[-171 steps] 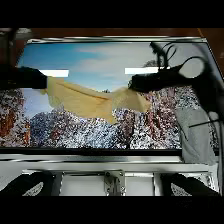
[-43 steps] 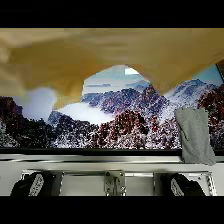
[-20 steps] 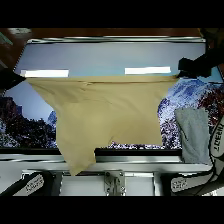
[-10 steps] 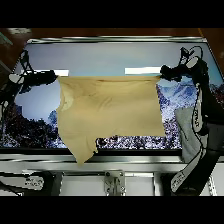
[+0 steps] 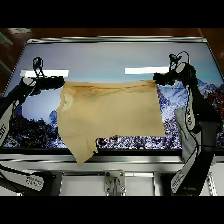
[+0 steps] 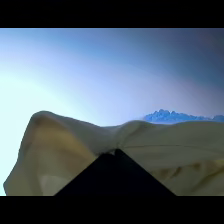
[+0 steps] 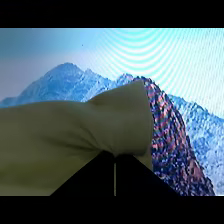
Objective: Fold the shirts.
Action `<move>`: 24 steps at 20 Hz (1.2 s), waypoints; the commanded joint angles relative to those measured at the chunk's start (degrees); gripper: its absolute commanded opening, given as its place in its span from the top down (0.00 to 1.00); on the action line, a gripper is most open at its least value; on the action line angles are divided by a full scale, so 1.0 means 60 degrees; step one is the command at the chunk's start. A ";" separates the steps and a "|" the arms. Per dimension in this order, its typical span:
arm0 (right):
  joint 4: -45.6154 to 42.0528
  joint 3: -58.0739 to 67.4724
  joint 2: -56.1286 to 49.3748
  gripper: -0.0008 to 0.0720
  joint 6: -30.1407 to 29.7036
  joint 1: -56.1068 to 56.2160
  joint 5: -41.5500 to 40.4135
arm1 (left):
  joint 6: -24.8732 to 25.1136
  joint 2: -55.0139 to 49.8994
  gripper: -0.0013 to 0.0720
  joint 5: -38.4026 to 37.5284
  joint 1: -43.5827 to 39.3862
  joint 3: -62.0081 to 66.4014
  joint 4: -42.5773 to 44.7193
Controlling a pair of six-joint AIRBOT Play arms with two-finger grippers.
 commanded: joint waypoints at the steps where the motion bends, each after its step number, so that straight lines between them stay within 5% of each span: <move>1: -0.0841 0.0011 0.0179 0.91 -0.0040 0.0066 0.2874 | -0.0659 -0.0018 0.94 -0.2557 0.0470 0.0193 0.0754; 6: -0.1792 0.0007 0.0175 0.91 0.0463 0.0066 0.4324 | -0.2466 -0.0182 0.94 -0.5147 0.0965 0.0197 0.2178; 15: -0.1435 0.0007 -0.0055 0.89 0.0896 0.0138 0.4849 | -0.2991 -0.0692 0.94 -0.5883 0.0940 0.0197 0.2160; 16: -0.1257 0.0011 -0.0029 0.76 0.0863 0.0135 0.4863 | -0.2991 -0.0674 0.88 -0.5982 0.0943 0.0222 0.2124; 18: -0.0834 0.0011 0.0200 0.26 0.0648 0.0102 0.5085 | -0.3020 -0.0634 0.39 -0.6517 0.1009 0.0528 0.2127; 19: -0.0794 0.0011 0.0419 0.26 0.0397 0.0087 0.5275 | -0.3016 -0.0586 0.32 -0.7012 0.1096 0.0820 0.2131; 24: -0.2619 0.0007 0.2102 0.26 -0.0215 -0.0280 0.6630 | -0.2324 0.0470 0.31 -0.9719 0.2051 0.1563 0.2167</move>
